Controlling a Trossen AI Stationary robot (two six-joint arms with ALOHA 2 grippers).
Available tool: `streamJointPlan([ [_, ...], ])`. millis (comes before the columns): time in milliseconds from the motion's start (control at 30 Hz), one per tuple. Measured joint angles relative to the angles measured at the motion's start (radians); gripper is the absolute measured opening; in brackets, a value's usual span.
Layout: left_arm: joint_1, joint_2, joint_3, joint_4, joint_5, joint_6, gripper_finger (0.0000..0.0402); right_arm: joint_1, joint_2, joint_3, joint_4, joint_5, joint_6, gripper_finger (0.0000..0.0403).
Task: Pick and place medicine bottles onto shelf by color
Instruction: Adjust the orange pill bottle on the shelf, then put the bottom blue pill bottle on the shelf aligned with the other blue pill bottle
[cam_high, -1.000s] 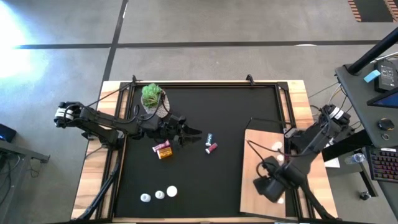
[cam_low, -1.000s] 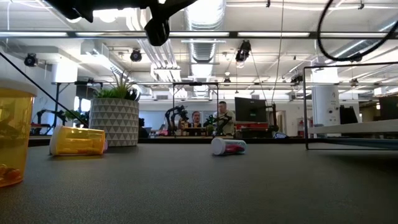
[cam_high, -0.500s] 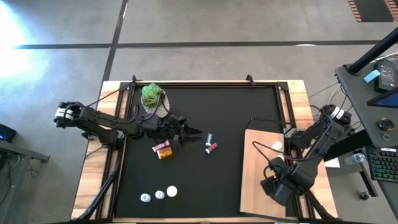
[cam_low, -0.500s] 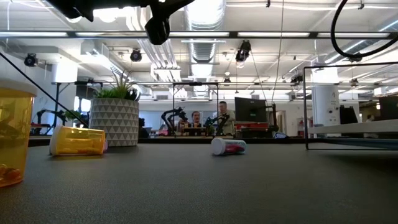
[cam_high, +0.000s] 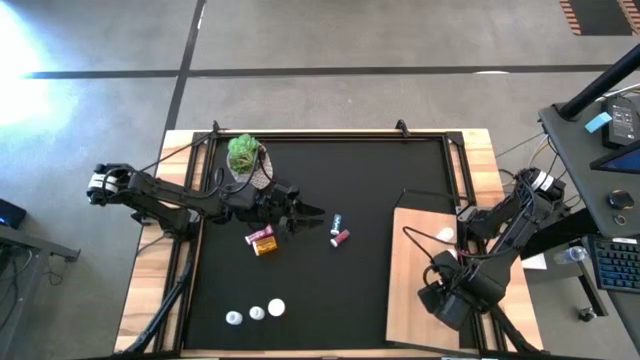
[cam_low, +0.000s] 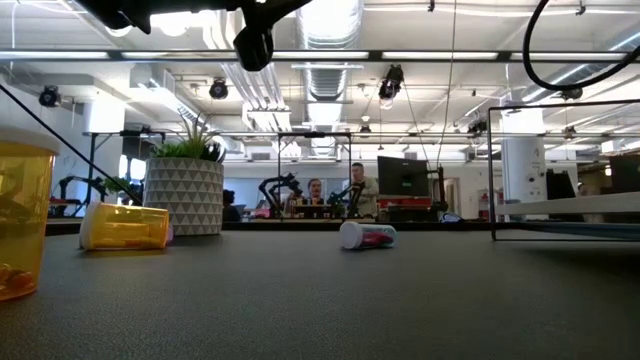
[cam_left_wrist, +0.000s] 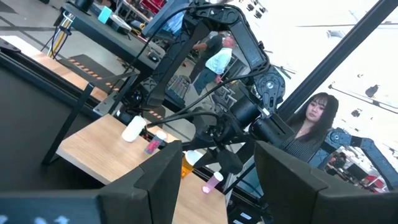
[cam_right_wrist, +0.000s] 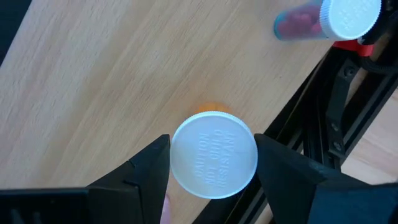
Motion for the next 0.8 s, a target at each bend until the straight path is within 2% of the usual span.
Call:
streamJointPlan([
  [167, 0.000, 0.000, 0.000, 0.000, 0.000, 0.000, 0.0184, 0.000, 0.000, 0.000, 0.000, 0.000, 0.001, 0.0214],
  [567, 0.000, 0.000, 0.000, 0.000, 0.001, 0.000, 0.0184, 0.000, -0.030, 0.028, -0.007, -0.007, 0.001, 0.0279],
  [800, 0.000, 0.000, -0.001, 0.000, 0.001, 0.000, 0.0184, -0.001, -0.093, 0.160, -0.181, 0.025, 0.018, 0.0276],
])
